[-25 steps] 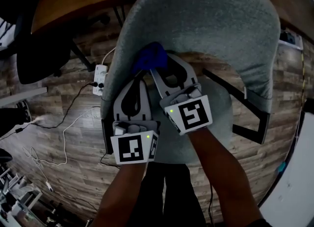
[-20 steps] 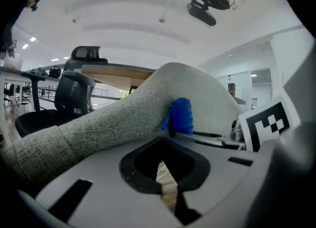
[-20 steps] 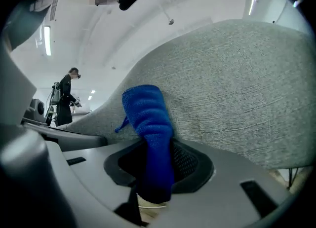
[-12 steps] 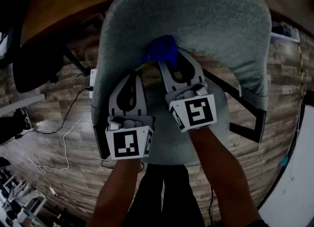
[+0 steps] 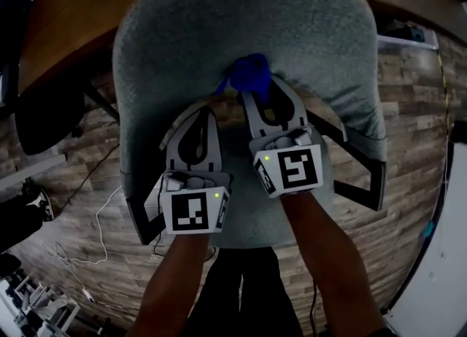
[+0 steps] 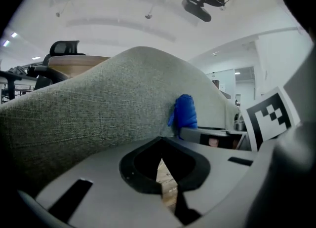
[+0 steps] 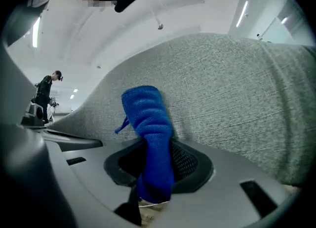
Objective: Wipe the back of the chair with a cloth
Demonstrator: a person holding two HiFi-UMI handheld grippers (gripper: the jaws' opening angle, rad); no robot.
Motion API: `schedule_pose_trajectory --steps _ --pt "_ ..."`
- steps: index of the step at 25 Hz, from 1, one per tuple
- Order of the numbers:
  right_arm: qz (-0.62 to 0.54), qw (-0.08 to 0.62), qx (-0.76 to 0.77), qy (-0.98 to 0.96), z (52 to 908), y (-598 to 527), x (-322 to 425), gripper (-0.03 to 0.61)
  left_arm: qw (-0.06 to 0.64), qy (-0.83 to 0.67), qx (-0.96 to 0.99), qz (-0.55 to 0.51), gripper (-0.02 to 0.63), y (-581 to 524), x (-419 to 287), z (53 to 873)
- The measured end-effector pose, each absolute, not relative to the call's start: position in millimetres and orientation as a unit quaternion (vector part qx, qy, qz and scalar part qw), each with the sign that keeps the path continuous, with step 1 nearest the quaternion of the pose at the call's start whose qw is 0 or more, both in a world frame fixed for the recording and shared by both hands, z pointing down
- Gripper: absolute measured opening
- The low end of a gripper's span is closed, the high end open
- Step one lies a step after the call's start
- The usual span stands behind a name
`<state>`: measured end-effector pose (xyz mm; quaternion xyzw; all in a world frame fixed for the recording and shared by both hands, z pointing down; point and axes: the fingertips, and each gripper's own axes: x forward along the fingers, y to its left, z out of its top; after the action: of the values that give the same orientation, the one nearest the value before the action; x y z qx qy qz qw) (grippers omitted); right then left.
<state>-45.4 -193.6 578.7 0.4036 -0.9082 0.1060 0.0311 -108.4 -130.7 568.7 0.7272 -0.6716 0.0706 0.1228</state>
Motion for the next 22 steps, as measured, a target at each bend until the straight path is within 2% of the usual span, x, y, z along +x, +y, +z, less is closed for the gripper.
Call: schedule_pose_trajectory --steps 16,22 --pt "0.109 0.021 0.49 -0.865 583 -199 19 0.123 0.11 -0.612 0.779 0.079 0.003 -161 -48 568" --pt "0.131 0.001 0.529 -0.838 581 -197 51 0.123 0.125 -0.597 0.789 0.076 0.002 -161 -27 569"
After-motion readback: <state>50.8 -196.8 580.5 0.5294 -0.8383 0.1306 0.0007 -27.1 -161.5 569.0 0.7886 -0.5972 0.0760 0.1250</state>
